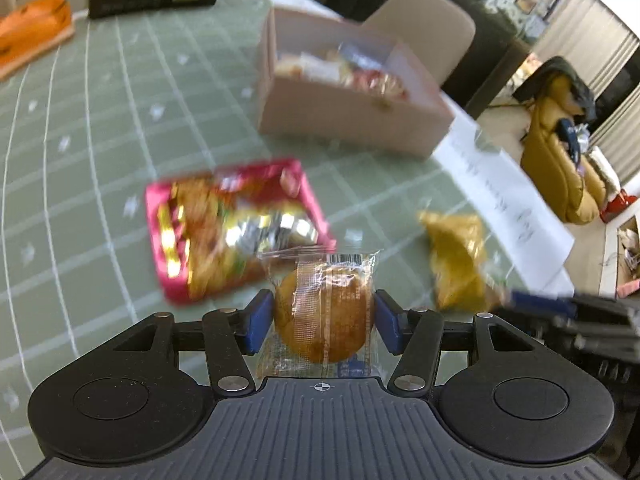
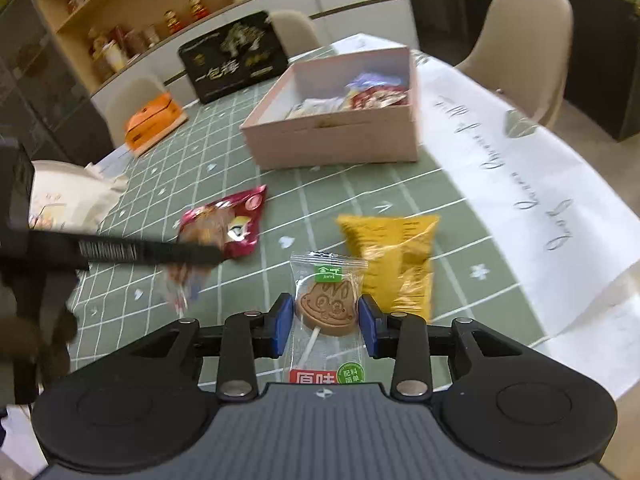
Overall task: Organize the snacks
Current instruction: 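Grasp a round pastry with the left tool while the right grasps a lollipop packet, then drop the pastry and lollipop packet into the pink box with both tools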
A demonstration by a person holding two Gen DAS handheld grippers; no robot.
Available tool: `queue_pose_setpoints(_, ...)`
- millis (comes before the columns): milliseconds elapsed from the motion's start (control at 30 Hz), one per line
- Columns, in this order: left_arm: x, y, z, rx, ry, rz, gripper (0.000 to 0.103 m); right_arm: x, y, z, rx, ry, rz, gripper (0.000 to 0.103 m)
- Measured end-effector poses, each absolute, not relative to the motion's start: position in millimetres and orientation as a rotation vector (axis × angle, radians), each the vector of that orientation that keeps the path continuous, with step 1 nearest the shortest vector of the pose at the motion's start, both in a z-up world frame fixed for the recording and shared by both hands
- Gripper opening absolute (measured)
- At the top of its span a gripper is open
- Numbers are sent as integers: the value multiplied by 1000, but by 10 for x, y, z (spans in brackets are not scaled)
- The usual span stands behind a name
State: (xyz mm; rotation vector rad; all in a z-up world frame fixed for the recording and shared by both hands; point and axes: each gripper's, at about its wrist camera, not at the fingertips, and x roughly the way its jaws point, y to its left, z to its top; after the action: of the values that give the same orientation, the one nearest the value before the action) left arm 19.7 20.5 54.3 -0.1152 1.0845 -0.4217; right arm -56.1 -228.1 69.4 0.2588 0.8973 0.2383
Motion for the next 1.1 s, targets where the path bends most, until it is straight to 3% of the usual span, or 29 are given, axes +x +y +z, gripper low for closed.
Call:
queue_pose_setpoints(100, 150, 207, 592, -109, 1090, -444, 60, -552, -2244, 718, 246, 896, 244, 35)
queue_pose_setpoints(233, 237, 218, 1017, -178, 952, -495, 60, -544, -2384, 950, 255, 845, 222, 35)
queue_pose_setpoints(367, 672, 102, 1886, -194, 706, -557, 61, -394, -2595, 1519, 246, 712, 219, 35)
queue_pose_setpoints(467, 1227, -55, 2263, -225, 689, -575, 62, -34, -2619, 2050, 190, 612, 194, 36)
queue_pose_setpoints(533, 1747, -145, 2162, -280, 765, -558, 60, 365, -2675, 2370, 233, 554, 192, 47)
queue_pose_setpoints(567, 1960, -183, 2010, -288, 815, -536, 57, 575, -2693, 2460, 251, 545, 193, 64)
queue_pose_setpoints(600, 2062, -199, 1864, -287, 836, -525, 56, 773, -2704, 2500, 250, 560, 196, 70)
queue_pose_setpoints(800, 1801, 234, 1249, -390, 838, -556, 56, 856, -2801, 2091, 212, 653, 133, 70)
queue_pose_setpoints(1033, 1113, 333, 699, -314, 982, -570, 56, 434, -2856, 959, 246, 886, 109, 70)
queue_pose_setpoints(1100, 858, 313, 595, -273, 1001, -572, 56, 300, -2815, 657, 289, 951, 97, 64)
